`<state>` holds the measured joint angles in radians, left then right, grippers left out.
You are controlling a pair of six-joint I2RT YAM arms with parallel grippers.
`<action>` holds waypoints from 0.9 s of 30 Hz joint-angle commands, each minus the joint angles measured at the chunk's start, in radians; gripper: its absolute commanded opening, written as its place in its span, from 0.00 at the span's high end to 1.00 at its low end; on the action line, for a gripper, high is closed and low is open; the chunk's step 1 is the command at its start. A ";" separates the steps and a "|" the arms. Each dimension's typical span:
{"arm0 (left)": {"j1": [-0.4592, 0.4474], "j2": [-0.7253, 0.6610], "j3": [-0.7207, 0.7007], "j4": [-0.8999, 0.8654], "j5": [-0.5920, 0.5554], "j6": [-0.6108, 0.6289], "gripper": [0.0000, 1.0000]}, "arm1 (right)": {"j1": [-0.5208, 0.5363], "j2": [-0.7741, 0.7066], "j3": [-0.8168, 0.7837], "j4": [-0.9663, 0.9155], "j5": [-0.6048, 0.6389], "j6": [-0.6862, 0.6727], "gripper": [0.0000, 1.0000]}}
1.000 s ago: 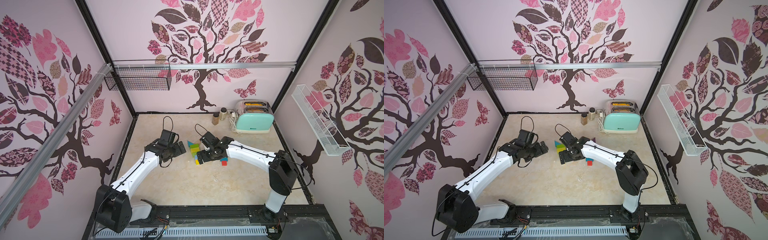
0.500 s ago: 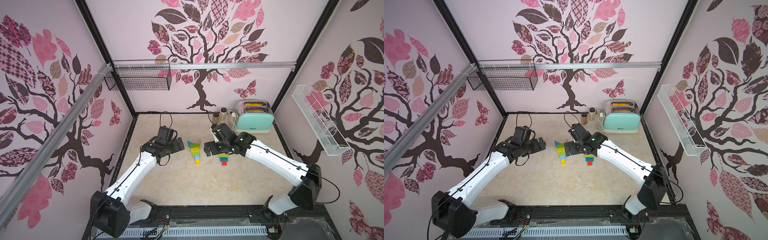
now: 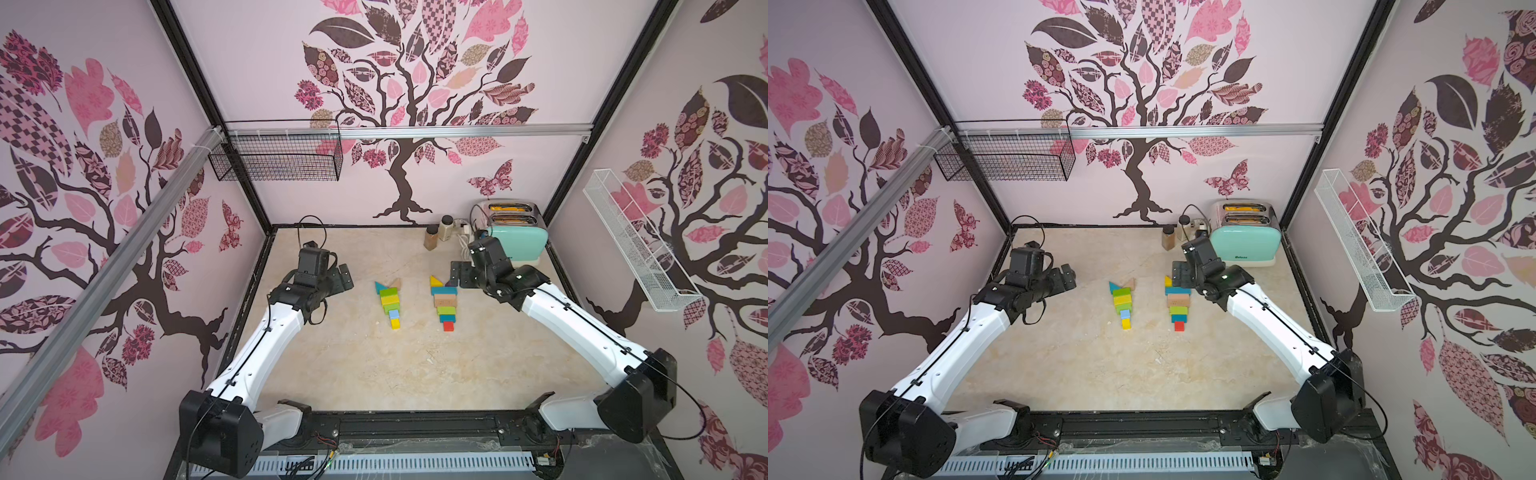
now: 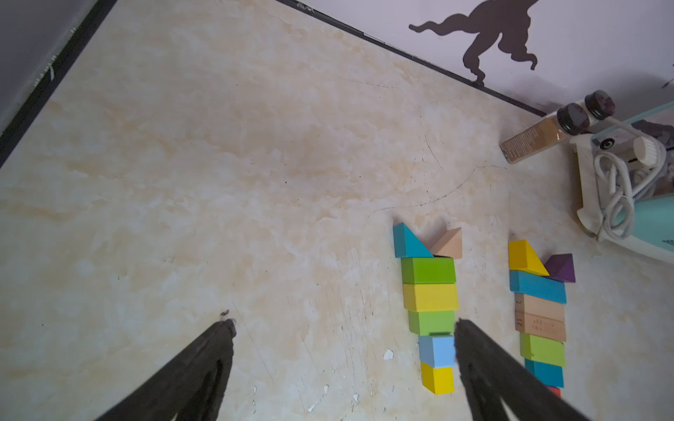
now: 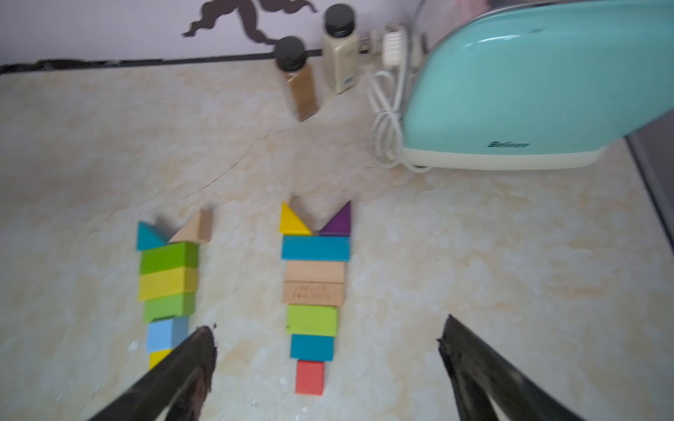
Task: Assemble a carrot with building blocks
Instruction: Reset both arms
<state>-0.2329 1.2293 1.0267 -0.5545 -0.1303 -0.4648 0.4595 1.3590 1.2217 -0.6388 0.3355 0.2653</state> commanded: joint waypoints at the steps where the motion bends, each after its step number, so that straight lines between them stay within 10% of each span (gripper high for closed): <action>1: 0.019 -0.004 -0.074 0.130 -0.086 0.085 0.02 | -0.096 -0.045 -0.089 0.133 0.137 -0.046 0.01; 9: 0.092 -0.003 -0.253 0.403 -0.212 0.205 0.02 | -0.392 -0.119 -0.648 0.841 0.093 -0.081 0.01; 27: 0.281 0.121 -0.515 0.987 -0.145 0.337 0.02 | -0.408 0.133 -0.808 1.419 -0.039 -0.251 0.01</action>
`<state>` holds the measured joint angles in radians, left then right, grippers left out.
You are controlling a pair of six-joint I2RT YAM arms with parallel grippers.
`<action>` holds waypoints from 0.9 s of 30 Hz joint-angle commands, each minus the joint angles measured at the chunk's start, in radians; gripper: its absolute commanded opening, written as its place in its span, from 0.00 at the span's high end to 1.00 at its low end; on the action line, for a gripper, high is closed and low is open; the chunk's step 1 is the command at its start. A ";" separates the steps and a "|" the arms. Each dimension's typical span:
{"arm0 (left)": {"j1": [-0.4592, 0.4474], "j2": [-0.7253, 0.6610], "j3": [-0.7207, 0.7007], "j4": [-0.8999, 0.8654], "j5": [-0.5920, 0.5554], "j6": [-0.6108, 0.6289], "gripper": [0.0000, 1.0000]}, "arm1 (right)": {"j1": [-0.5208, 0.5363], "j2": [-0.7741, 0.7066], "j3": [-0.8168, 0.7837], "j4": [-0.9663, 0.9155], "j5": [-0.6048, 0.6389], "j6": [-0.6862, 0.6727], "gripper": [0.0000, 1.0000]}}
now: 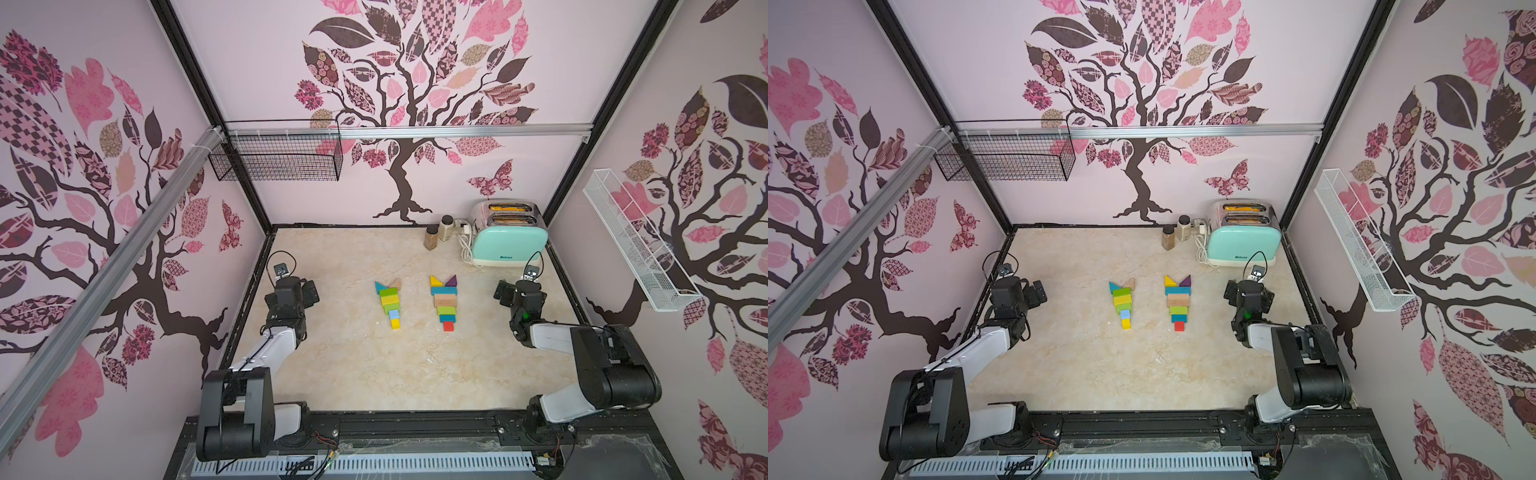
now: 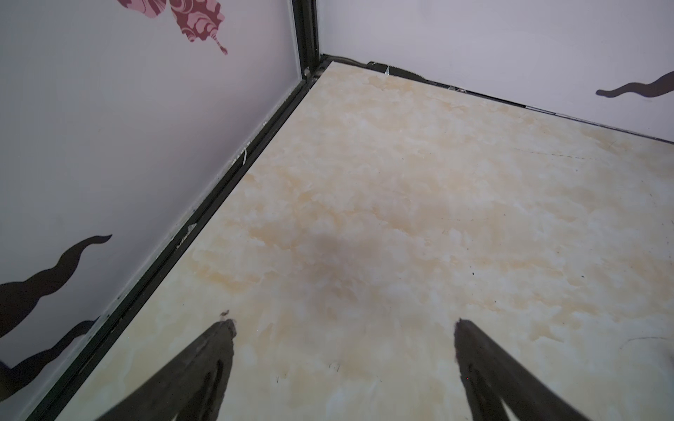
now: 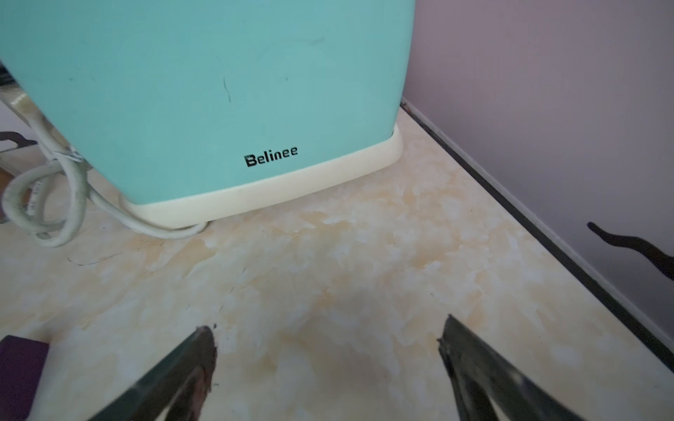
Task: Assemble a carrot with building blocks
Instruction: Reset both arms
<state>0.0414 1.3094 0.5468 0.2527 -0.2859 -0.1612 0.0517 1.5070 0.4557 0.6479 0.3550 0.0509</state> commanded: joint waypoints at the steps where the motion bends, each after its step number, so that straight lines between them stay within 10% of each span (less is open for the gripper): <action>1: 0.009 0.058 -0.049 0.223 0.012 0.030 0.02 | 0.000 -0.017 -0.055 0.155 -0.070 -0.038 0.01; 14: -0.005 0.258 -0.211 0.730 0.096 0.072 0.02 | -0.002 0.040 -0.054 0.200 -0.090 -0.050 0.01; 27: -0.036 0.249 -0.174 0.641 0.052 0.098 0.02 | 0.000 0.039 -0.052 0.200 -0.089 -0.051 0.01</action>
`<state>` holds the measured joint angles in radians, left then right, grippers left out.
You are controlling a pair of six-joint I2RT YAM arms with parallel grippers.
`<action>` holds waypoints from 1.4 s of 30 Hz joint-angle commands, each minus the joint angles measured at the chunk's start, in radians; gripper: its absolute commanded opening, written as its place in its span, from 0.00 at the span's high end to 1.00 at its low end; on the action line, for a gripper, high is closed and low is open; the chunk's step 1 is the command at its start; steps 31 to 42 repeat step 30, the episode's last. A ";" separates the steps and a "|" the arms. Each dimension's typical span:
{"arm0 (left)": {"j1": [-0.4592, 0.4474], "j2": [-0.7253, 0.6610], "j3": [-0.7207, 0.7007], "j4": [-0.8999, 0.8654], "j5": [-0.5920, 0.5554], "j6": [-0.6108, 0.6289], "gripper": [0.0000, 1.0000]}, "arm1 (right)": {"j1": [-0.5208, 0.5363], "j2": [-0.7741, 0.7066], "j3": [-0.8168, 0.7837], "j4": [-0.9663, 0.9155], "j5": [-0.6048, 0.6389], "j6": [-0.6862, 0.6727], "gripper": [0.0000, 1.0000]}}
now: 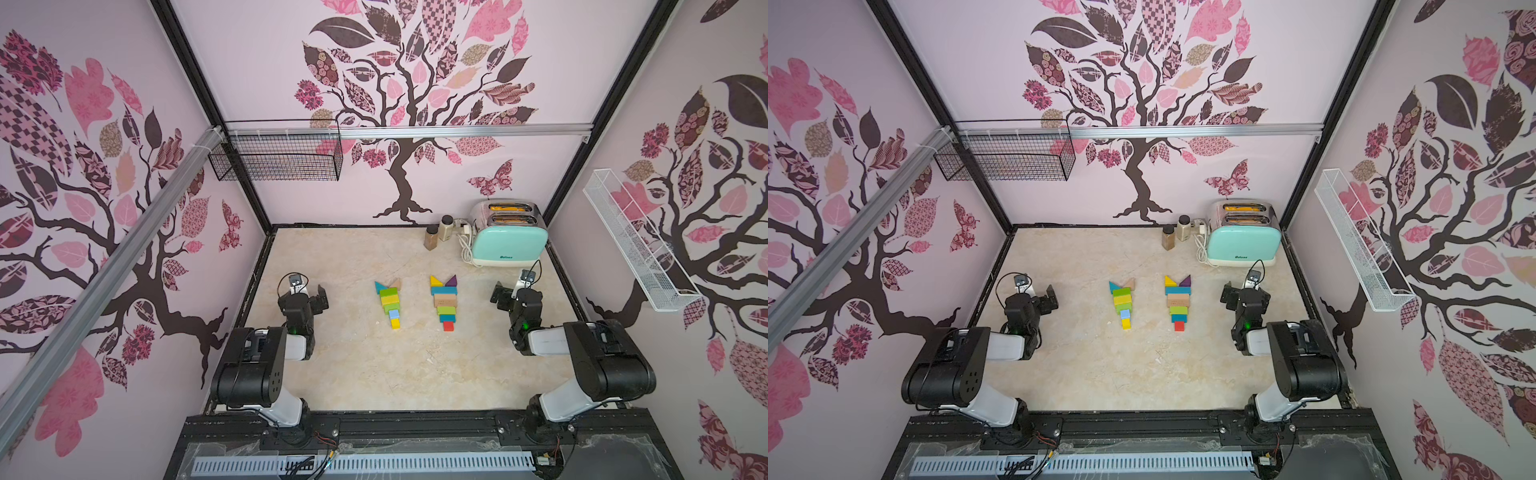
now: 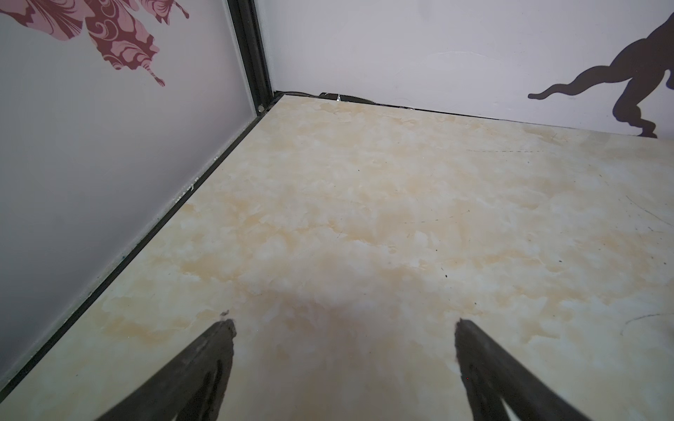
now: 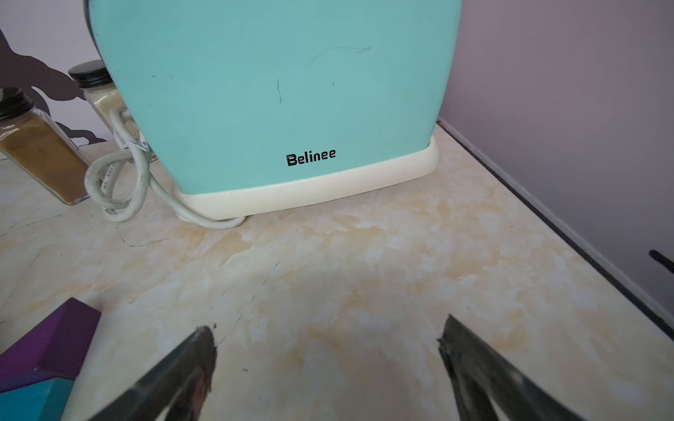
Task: Assemble a carrot with building blocks
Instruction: Reset both arms
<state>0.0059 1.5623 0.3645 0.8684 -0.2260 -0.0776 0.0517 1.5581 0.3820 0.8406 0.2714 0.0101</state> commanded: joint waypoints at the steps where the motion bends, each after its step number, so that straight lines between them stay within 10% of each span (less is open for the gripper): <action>1: -0.001 -0.005 0.010 0.018 -0.007 0.013 0.02 | -0.001 -0.012 0.022 0.006 -0.005 -0.010 0.01; 42: -0.012 -0.004 0.015 0.011 -0.026 0.016 0.02 | 0.000 -0.010 0.021 0.008 -0.006 -0.010 0.01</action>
